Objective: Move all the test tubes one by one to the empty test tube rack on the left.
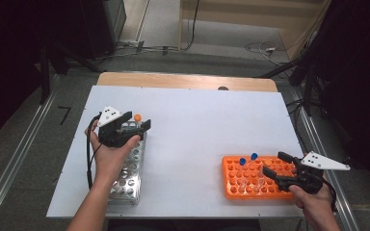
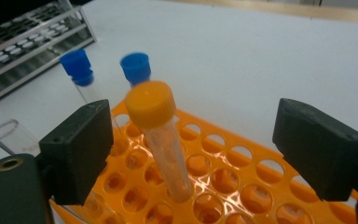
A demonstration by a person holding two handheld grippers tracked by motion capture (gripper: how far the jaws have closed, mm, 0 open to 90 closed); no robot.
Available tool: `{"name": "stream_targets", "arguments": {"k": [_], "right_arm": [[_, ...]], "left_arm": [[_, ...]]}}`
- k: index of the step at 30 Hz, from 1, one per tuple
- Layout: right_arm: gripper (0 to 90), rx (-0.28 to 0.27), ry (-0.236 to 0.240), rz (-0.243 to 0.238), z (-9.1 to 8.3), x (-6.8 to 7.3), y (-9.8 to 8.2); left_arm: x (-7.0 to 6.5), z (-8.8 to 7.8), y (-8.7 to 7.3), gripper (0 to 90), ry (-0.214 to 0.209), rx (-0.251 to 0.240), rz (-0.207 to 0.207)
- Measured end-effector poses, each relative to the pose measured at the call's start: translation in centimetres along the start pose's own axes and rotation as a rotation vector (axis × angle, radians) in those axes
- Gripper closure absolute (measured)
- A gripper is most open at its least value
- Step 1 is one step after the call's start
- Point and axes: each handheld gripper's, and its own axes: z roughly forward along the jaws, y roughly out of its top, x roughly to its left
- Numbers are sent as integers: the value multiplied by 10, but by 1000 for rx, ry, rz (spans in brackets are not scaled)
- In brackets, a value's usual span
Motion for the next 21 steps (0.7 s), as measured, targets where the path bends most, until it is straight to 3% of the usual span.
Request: {"name": "stream_targets", "arguments": {"k": [3,6,12,21], "right_arm": [[193,18,-8,20,3,-3,-3],[282,34,6,12,5,-1,-7],[395,94,23,7,12,0,-14],[545,121,23,-16,17,3,-19]], "left_arm": [[-9,-8,1,136,-32,-13,2],[-19,-16,0,14,-67,-15,12],[-37,-31,-5,0,-141,-38,12],[-50,-38,-13,0,-180,-22,29]]}}
